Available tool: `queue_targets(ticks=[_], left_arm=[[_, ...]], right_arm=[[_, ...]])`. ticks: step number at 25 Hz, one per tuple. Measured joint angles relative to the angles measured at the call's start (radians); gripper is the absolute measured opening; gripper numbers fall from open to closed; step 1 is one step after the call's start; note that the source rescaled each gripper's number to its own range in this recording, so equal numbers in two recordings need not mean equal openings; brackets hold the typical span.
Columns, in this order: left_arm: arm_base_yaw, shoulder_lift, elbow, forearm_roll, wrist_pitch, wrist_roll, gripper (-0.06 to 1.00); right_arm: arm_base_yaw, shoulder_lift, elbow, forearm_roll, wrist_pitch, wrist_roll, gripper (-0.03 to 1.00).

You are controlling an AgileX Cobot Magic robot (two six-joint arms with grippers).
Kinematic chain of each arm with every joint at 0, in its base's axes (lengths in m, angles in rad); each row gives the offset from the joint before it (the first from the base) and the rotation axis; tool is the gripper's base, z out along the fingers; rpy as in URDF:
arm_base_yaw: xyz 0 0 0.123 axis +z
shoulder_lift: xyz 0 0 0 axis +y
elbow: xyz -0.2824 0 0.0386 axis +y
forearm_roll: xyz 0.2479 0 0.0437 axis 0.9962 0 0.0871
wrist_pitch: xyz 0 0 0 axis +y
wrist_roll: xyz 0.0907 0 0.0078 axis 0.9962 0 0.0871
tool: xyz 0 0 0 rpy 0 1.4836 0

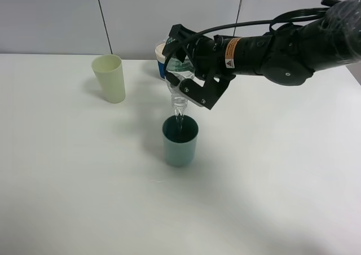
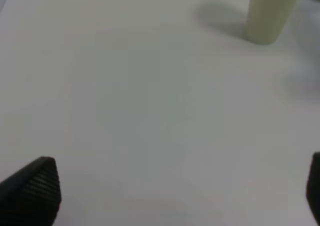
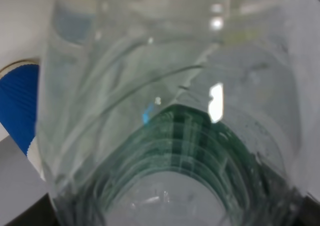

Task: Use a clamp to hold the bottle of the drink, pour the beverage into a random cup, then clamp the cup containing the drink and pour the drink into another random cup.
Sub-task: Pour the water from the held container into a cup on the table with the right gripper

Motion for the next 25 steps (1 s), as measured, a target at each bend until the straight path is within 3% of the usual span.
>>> queue_targets(ticks=[10,25], left_arm=[[0.0,0.0,0.0,0.0,0.0,0.0,1.0],[0.0,0.0,0.0,0.0,0.0,0.0,1.0]], right_arm=[[0.0,0.0,0.0,0.0,-0.014,-0.116,0.04],[0.01,-0.001,0.0,-0.054,-0.096,-0.154,0.04]])
